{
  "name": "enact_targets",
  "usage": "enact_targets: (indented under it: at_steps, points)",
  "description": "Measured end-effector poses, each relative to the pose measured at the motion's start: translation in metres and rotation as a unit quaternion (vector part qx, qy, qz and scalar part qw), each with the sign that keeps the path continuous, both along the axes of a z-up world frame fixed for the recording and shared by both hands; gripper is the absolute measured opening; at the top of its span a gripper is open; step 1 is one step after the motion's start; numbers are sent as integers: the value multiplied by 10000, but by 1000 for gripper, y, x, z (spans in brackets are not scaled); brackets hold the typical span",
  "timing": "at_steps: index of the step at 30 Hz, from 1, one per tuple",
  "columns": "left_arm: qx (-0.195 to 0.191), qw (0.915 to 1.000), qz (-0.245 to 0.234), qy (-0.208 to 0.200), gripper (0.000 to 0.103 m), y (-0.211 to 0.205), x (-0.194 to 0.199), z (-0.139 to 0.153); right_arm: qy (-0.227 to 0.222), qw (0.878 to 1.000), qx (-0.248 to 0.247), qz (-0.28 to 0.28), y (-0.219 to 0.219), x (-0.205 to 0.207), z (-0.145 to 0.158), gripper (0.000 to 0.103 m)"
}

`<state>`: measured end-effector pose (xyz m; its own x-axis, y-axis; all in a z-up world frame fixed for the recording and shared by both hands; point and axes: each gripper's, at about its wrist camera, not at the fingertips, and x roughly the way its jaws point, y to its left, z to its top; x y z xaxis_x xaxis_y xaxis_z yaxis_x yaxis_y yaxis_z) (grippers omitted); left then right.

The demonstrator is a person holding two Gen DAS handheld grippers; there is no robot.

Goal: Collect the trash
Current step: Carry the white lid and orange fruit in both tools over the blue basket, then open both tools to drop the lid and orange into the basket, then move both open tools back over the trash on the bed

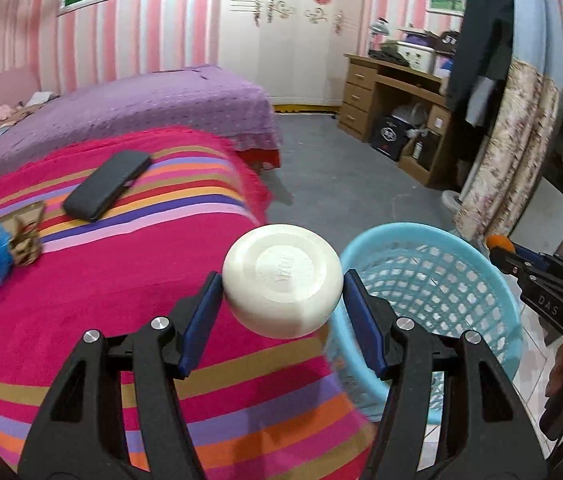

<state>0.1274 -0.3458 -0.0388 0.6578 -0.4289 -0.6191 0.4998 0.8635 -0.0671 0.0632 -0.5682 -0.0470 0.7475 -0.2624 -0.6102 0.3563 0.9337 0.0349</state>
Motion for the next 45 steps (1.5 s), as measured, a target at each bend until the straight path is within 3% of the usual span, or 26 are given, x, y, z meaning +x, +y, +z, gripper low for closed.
enact_targets:
  at_steps: [12,19,20,23,27,33,41,43,45]
  points:
    - [84,9979,-600,210,61,-87,-8,-13,-175,9990,199,-360,-30,-17,-4,25]
    - [324,9966,-710,275,61,-105,-6,-36,-20,9992,176,-371,-35,-18,-13,25]
    - [326,9966,-704,284,62,-104,-4,-37,-35,9991,183,-378,-36,-19,-13,25]
    - [341,9972,-629,221,81,-100,1,-34,-65,9991,178,-367,-37,-22,-12,25]
    - [374,9986,-373,-21,93,-82,9,-24,-75,9993,134,-331,-34,-21,-11,25]
    - [267,9995,20,-172,96,-39,29,-7,-209,9995,-25,-231,-21,-21,1,25]
    - [151,9991,375,-143,97,6,37,2,-42,9999,42,-129,-13,1,-13,27]
    - [180,9987,413,-247,97,11,34,5,15,9999,-2,-154,-9,6,-14,33]
    - [231,9983,403,-364,97,14,29,6,-65,9997,-72,-229,-5,6,-11,72]
